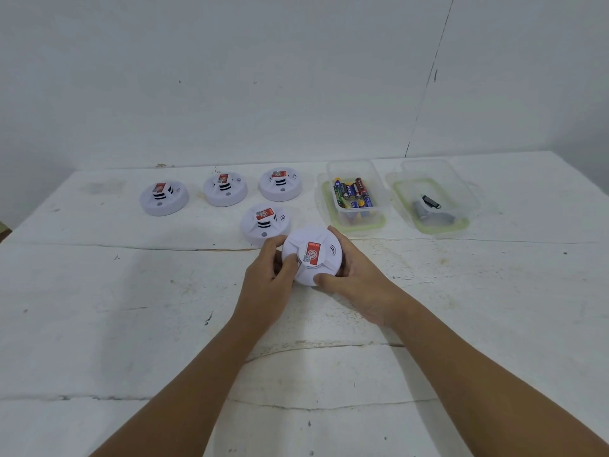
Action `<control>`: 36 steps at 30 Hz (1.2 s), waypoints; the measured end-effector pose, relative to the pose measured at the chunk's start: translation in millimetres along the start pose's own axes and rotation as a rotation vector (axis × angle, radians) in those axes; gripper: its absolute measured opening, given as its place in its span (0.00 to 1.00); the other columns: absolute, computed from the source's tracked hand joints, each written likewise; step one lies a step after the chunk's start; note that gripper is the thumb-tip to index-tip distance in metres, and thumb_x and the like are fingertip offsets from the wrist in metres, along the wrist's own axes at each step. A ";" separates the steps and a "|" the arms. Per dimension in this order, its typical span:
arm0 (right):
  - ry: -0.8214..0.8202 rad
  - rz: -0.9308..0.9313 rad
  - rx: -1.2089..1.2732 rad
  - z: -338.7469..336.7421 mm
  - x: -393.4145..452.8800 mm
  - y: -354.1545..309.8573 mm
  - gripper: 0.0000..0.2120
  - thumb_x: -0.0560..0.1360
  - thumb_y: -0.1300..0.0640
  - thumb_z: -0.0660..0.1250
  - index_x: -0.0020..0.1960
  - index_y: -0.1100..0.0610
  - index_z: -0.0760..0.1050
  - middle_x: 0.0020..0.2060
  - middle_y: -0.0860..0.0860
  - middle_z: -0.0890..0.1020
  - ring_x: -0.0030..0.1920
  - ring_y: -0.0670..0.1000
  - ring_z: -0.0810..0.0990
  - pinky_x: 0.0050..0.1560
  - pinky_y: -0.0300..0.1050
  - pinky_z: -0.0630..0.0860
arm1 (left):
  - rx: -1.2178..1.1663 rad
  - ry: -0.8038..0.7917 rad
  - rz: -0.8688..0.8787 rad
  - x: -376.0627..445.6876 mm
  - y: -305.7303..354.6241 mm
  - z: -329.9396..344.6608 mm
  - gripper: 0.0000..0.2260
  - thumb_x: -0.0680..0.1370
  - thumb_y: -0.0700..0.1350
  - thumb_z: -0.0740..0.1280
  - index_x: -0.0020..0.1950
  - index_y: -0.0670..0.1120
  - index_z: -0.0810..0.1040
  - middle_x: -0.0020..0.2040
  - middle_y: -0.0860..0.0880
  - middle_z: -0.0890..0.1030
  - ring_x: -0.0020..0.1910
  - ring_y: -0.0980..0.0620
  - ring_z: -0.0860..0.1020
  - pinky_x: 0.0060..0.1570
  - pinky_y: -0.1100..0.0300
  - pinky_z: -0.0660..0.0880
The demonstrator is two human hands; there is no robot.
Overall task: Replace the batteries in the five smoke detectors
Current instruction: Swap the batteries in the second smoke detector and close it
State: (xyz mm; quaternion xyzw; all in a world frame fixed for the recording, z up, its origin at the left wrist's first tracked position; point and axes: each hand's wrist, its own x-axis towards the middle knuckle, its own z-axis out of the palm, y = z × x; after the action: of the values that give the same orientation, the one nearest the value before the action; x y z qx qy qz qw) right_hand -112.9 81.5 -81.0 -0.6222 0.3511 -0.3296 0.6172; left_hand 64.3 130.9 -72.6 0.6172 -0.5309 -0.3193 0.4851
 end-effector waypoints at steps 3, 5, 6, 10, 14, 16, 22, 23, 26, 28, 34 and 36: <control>0.020 0.016 0.010 -0.9 0.8 1.5 0.36 0.77 0.72 0.69 0.68 0.32 0.72 0.64 0.41 0.83 0.67 0.50 0.81 0.67 0.55 0.78 | 0.000 0.001 -0.002 0.2 -0.3 0.1 0.11 0.84 0.44 0.63 0.66 0.51 0.76 0.50 0.52 0.84 0.44 0.57 0.81 0.38 0.64 0.78; 0.039 0.030 0.018 -0.6 1.1 4.1 0.37 0.76 0.70 0.71 0.76 0.40 0.66 0.68 0.44 0.81 0.69 0.51 0.79 0.69 0.59 0.77 | 0.006 -0.001 0.004 -0.2 0.4 0.1 0.11 0.84 0.43 0.63 0.67 0.50 0.76 0.51 0.52 0.84 0.44 0.59 0.81 0.38 0.66 0.76; 0.046 0.035 0.016 -0.6 0.9 4.7 0.38 0.76 0.70 0.71 0.78 0.42 0.64 0.69 0.45 0.80 0.70 0.51 0.79 0.70 0.60 0.77 | 0.008 -0.003 0.006 -0.5 0.9 -0.1 0.12 0.84 0.43 0.63 0.67 0.50 0.76 0.51 0.52 0.84 0.44 0.61 0.80 0.38 0.67 0.75; 0.043 0.035 -0.001 -0.2 1.5 4.1 0.39 0.75 0.66 0.72 0.79 0.44 0.63 0.70 0.47 0.79 0.70 0.52 0.78 0.69 0.60 0.77 | 0.013 -0.007 0.002 -1.0 1.1 -0.5 0.12 0.84 0.43 0.63 0.68 0.49 0.75 0.51 0.52 0.84 0.45 0.60 0.81 0.38 0.68 0.76; 0.042 0.045 -0.014 -0.6 1.5 5.7 0.40 0.76 0.68 0.71 0.82 0.48 0.60 0.71 0.48 0.78 0.71 0.53 0.78 0.69 0.60 0.77 | 0.013 -0.007 -0.003 -1.0 1.0 -1.1 0.13 0.84 0.44 0.63 0.69 0.50 0.75 0.53 0.52 0.84 0.48 0.58 0.81 0.40 0.66 0.78; 0.044 0.048 -0.021 -1.4 1.8 7.0 0.39 0.77 0.69 0.71 0.82 0.48 0.61 0.70 0.48 0.79 0.70 0.53 0.78 0.69 0.61 0.77 | 0.015 -0.009 -0.005 -1.4 0.7 -1.2 0.13 0.84 0.44 0.63 0.68 0.51 0.75 0.52 0.52 0.84 0.48 0.55 0.82 0.42 0.59 0.81; 0.054 0.070 -0.033 -0.7 2.3 7.3 0.46 0.71 0.60 0.75 0.83 0.47 0.57 0.72 0.47 0.77 0.71 0.52 0.77 0.69 0.62 0.77 | 0.023 -0.005 -0.002 -2.2 2.1 -0.7 0.12 0.84 0.42 0.63 0.67 0.50 0.75 0.50 0.52 0.84 0.44 0.60 0.81 0.38 0.66 0.77; 0.048 0.072 -0.037 -1.2 2.5 7.8 0.48 0.71 0.59 0.76 0.84 0.46 0.55 0.73 0.47 0.76 0.72 0.52 0.77 0.69 0.62 0.77 | 0.023 -0.005 0.001 -2.4 2.9 -0.7 0.12 0.84 0.42 0.63 0.67 0.49 0.75 0.50 0.52 0.84 0.41 0.62 0.80 0.36 0.68 0.75; 0.040 0.081 -0.039 -2.5 3.7 9.3 0.49 0.71 0.59 0.76 0.84 0.45 0.54 0.73 0.47 0.76 0.72 0.52 0.77 0.70 0.62 0.76 | 0.023 -0.013 0.005 -2.6 3.4 -0.5 0.12 0.84 0.42 0.62 0.67 0.49 0.74 0.50 0.52 0.84 0.41 0.63 0.79 0.36 0.69 0.75; 0.034 0.072 -0.036 -3.3 3.1 8.9 0.45 0.73 0.63 0.74 0.83 0.46 0.57 0.72 0.46 0.78 0.71 0.51 0.78 0.70 0.61 0.76 | 0.030 -0.011 0.009 -2.2 3.0 -0.3 0.12 0.84 0.43 0.62 0.68 0.49 0.74 0.51 0.52 0.84 0.43 0.63 0.80 0.37 0.69 0.75; 0.055 0.092 -0.083 -3.4 2.4 6.1 0.48 0.70 0.58 0.76 0.83 0.44 0.55 0.72 0.44 0.77 0.71 0.50 0.78 0.69 0.62 0.77 | 0.033 -0.011 0.011 -2.0 3.2 -0.1 0.12 0.84 0.43 0.63 0.68 0.49 0.74 0.49 0.53 0.83 0.40 0.63 0.79 0.36 0.69 0.74; 0.048 0.073 -0.090 -4.1 2.6 8.3 0.41 0.72 0.62 0.74 0.79 0.43 0.62 0.69 0.44 0.79 0.69 0.50 0.79 0.68 0.60 0.78 | 0.032 -0.007 0.010 -1.9 3.6 -0.4 0.12 0.84 0.43 0.62 0.68 0.49 0.75 0.50 0.53 0.84 0.41 0.62 0.80 0.36 0.68 0.75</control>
State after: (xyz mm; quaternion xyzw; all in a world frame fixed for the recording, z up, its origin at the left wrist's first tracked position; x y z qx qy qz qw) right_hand -115.2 77.2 -89.2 -0.6280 0.4027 -0.3057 0.5916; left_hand 63.0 133.0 -69.4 0.6210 -0.5406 -0.3106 0.4750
